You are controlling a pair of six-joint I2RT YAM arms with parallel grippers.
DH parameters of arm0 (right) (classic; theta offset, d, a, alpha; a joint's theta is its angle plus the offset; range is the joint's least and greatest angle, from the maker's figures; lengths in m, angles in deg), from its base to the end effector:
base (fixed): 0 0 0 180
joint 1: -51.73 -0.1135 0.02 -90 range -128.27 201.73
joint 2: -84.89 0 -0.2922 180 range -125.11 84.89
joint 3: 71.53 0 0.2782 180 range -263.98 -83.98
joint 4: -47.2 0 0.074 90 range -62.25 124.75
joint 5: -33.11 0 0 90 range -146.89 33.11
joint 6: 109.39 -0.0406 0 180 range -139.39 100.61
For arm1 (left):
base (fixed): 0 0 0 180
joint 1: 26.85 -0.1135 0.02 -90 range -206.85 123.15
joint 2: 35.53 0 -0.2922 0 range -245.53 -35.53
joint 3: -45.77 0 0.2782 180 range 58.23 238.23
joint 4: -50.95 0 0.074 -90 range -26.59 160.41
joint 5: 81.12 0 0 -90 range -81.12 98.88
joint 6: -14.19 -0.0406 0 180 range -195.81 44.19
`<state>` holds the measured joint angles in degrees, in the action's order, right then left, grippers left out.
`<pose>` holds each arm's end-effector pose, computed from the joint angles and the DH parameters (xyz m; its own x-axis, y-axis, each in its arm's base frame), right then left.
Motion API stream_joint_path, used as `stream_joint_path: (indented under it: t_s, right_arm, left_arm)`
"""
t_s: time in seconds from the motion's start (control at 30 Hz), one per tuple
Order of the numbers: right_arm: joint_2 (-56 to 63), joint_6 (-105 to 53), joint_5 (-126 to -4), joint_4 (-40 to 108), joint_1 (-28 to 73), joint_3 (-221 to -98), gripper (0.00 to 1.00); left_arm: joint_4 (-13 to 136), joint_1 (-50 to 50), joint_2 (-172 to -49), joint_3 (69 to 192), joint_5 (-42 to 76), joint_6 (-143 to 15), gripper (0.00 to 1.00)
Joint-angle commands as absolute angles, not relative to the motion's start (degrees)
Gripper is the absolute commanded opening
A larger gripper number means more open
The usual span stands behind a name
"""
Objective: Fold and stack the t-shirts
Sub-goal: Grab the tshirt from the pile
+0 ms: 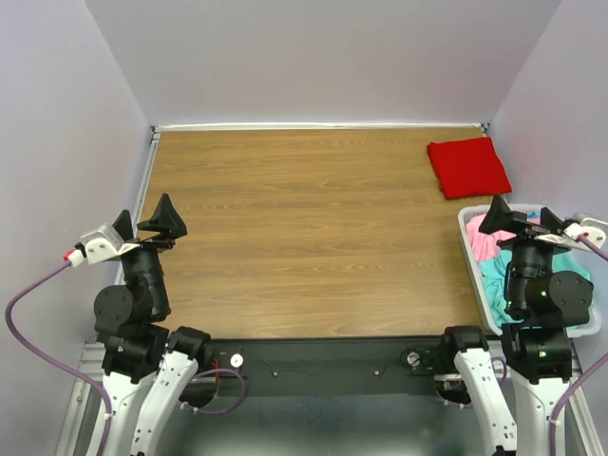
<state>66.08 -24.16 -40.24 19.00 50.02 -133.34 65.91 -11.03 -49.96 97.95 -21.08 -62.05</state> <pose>0.0563 -0.0100 0.4263 0.2751 0.0879 -0.9574 0.2262 0.9619 0.1533 0.0610 0.0038 0.3989 0.4112 -0.3307 -0.8495 -0.1122 0.9064 -0.4072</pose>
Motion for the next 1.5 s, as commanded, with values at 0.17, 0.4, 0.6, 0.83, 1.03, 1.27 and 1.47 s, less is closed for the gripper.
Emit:
stream_joint_path:
  t_s: [0.17, 0.4, 0.6, 0.83, 1.03, 1.27, 1.47]
  right_arm:
    - [66.17, -22.82, -33.69, 17.35, 49.54, -130.21, 1.00]
    - [57.57, -27.46, -28.42, 16.03, 49.62, -129.94, 1.00]
    - [35.20, -37.20, -20.60, 4.09, 49.62, -138.37, 1.00]
    - [16.53, -48.99, -11.37, -0.93, 53.47, -141.37, 1.00]
    - [13.00, -56.37, -11.62, -0.85, 63.50, -141.02, 0.93]
    - [8.35, -62.62, -13.02, 0.03, 72.72, -141.55, 0.83]
    - [3.51, -62.90, -18.38, 4.41, 78.79, -140.32, 0.76]
  left_arm:
    - [64.64, -11.20, -51.61, 94.79, -17.85, -59.47, 0.98]
    - [63.94, -11.20, -55.74, 89.26, -12.49, -56.74, 0.98]
    - [63.67, -11.20, -57.67, 88.55, -12.92, -58.84, 0.98]
    - [63.67, -9.54, -53.29, 87.49, -13.18, -59.63, 0.98]
    - [63.67, -8.13, -51.26, 87.32, -14.15, -60.25, 0.98]
    - [63.76, -7.42, -50.82, 87.32, -14.50, -60.43, 0.98]
    - [63.67, -7.25, -51.35, 87.41, -14.33, -60.60, 0.98]
